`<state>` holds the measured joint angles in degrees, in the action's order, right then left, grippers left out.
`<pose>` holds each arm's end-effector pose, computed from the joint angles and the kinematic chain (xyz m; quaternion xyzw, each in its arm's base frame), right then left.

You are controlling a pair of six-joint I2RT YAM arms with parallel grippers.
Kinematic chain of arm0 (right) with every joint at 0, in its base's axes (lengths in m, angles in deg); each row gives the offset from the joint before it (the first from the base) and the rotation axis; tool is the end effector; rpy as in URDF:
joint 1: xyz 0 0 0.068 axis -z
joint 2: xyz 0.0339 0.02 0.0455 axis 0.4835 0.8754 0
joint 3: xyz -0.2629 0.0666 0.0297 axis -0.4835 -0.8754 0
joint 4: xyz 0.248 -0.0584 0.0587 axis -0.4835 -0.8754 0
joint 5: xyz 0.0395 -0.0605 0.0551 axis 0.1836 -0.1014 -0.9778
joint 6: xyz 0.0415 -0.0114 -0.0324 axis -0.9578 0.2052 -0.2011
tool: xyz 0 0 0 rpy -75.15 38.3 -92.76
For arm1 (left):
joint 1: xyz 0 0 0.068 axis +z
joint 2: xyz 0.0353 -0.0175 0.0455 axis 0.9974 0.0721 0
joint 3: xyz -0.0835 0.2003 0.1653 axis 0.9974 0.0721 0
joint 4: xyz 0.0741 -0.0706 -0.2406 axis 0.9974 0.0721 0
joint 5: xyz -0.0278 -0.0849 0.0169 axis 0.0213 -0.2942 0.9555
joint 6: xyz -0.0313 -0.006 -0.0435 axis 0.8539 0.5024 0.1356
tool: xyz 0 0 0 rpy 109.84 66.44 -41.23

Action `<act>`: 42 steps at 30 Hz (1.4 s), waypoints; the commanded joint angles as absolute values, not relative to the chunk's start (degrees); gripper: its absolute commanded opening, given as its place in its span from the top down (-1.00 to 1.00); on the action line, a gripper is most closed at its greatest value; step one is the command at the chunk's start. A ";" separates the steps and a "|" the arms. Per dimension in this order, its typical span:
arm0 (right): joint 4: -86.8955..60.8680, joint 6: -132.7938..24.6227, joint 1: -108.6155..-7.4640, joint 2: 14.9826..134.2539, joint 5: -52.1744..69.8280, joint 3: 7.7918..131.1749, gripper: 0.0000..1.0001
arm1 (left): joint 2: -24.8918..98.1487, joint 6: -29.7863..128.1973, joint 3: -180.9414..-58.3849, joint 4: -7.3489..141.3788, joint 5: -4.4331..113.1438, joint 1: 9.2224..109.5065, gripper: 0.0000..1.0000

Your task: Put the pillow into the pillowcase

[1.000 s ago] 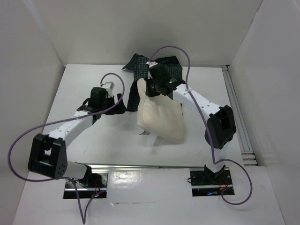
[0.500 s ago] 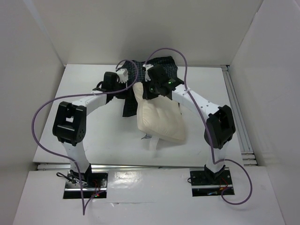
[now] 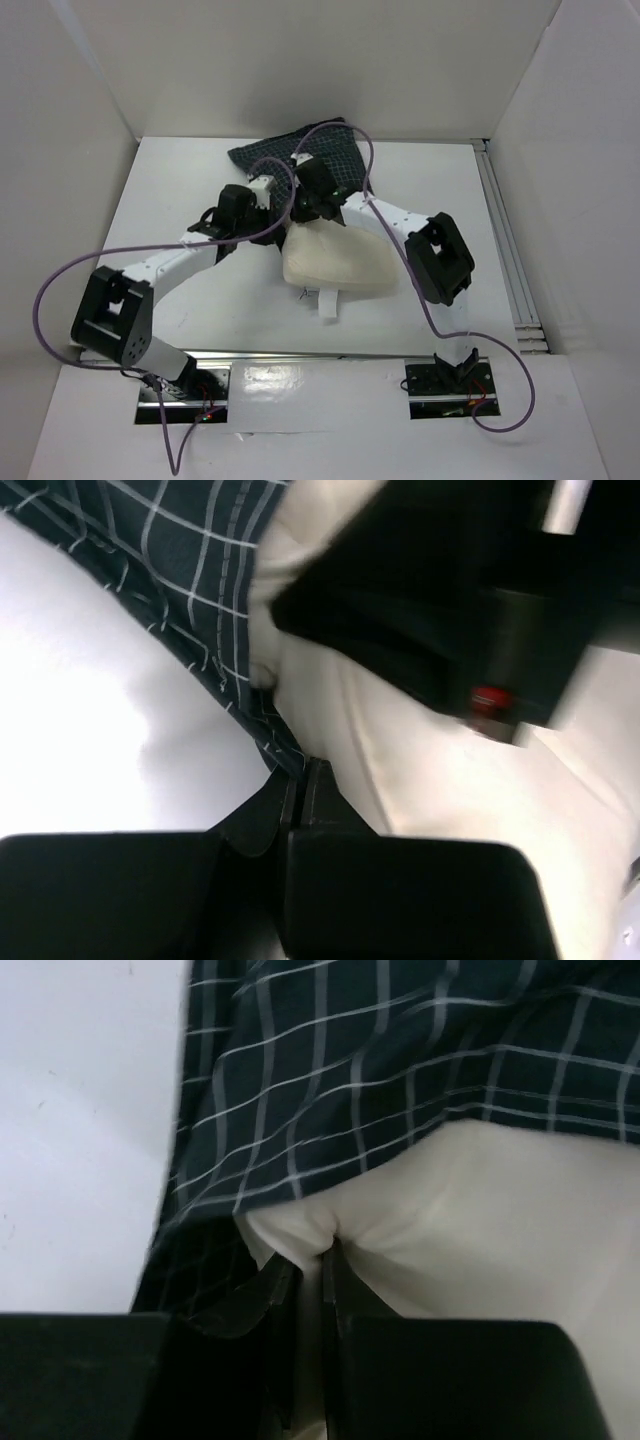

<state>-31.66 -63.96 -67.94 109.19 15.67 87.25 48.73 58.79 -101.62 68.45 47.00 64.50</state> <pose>0.3616 0.2937 0.2417 -0.1794 0.8939 0.1975 0.3602 0.3106 -0.1317 0.2340 0.0667 0.8694 -0.2833 0.3993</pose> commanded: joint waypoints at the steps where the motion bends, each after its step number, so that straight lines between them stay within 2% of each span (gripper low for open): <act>1: -11.78 -66.52 -69.87 110.61 28.66 85.62 1.00 | 38.78 62.32 -99.36 71.65 45.73 60.30 1.00; 6: 3.64 -75.10 -69.87 107.98 24.03 76.15 1.00 | 30.23 65.65 -92.96 77.20 41.28 58.09 1.00; 9: 16.20 -83.35 -69.87 105.16 20.70 68.59 1.00 | 26.89 67.50 -89.78 77.81 43.35 55.38 1.00; 11: 22.18 -83.92 -71.18 105.16 23.20 67.50 1.00 | 26.88 67.51 -89.77 79.48 43.46 54.06 1.00; 14: 22.21 -82.78 -75.22 107.61 26.05 70.13 1.00 | 26.88 67.52 -89.77 78.18 40.04 51.68 1.00; 18: 27.98 -88.22 -75.23 112.97 20.88 70.67 1.00 | 27.40 67.51 -91.09 78.88 38.89 46.42 1.00; 23: 38.27 -88.85 -75.23 114.21 20.25 68.65 1.00 | 30.91 69.71 -90.30 73.79 30.47 38.77 1.00; 25: 42.32 -88.84 -75.23 114.73 20.94 68.64 1.00 | 32.84 69.71 -90.82 73.78 30.45 34.21 1.00; 32: 47.78 -92.71 -74.70 114.74 22.18 66.63 1.00 | 34.70 68.31 -94.06 69.56 25.00 27.95 1.00; 35: 48.48 -94.99 -74.18 114.74 22.89 64.17 1.00 | 34.70 68.30 -95.21 70.88 26.85 26.71 1.00; 38: 51.74 -92.12 -74.18 113.25 17.01 61.88 1.00 | 35.23 68.30 -98.19 78.12 32.79 26.71 0.99; 39: 51.74 -91.14 -74.18 112.11 15.78 60.22 1.00 | 35.23 68.30 -99.60 81.56 39.43 26.71 0.75; 40: 49.83 -90.35 -74.18 109.40 14.98 59.16 0.97 | 34.70 68.30 -101.53 85.69 43.76 26.71 0.02; 41: 49.81 -87.73 -74.18 107.99 12.54 58.02 0.82 | 33.92 68.82 -105.20 89.47 47.98 26.71 -0.46; 42: 48.50 -87.00 -73.65 106.40 11.47 55.23 0.49 | 32.86 68.83 -106.89 95.34 54.99 26.71 -0.99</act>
